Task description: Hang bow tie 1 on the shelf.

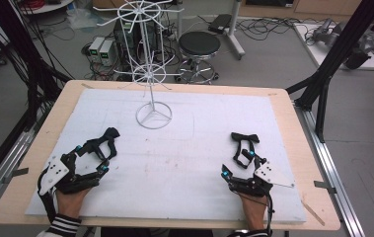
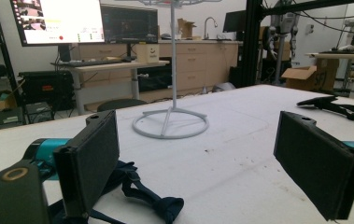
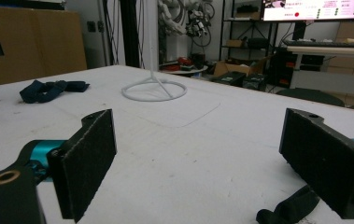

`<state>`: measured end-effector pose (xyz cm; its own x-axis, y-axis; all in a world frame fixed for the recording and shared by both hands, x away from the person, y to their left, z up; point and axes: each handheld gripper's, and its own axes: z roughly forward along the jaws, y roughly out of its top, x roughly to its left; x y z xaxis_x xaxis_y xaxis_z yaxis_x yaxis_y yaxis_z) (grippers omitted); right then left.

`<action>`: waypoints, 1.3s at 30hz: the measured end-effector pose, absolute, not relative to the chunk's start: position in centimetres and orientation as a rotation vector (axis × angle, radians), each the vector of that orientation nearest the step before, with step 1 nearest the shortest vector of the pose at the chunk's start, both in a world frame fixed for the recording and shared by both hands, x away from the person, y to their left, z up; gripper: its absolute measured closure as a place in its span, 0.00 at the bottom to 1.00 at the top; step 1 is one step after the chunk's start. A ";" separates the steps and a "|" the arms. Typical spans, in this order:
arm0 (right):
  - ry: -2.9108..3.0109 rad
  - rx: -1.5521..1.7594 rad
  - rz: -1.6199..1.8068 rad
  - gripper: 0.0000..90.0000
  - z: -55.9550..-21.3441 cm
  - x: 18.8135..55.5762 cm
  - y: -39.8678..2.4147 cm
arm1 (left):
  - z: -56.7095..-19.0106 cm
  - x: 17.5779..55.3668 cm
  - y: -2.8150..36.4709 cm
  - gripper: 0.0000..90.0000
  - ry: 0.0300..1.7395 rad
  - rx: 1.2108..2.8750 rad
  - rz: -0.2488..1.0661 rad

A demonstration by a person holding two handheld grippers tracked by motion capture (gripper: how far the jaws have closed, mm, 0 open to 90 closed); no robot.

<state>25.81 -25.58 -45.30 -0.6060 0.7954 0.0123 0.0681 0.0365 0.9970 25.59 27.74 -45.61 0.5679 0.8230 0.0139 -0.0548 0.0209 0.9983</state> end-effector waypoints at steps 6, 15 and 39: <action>1.740 0.877 1.627 0.11 -45.3 25.8 -25.6 | -45.6 25.6 27.8 0.16 0.717 1.384 0.780; 1.734 0.884 1.630 0.11 -45.3 25.8 -25.6 | -45.6 25.6 27.8 0.16 0.715 1.397 0.774; 1.727 0.889 1.630 0.11 -45.3 25.8 -25.7 | -38.8 28.2 29.2 0.16 0.664 1.617 0.731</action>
<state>25.78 -25.66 -45.33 -0.5979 0.8012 0.0231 0.0691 0.0228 0.9974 28.23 29.24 -38.82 0.6418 0.7601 0.1019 0.0284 -0.1563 0.9873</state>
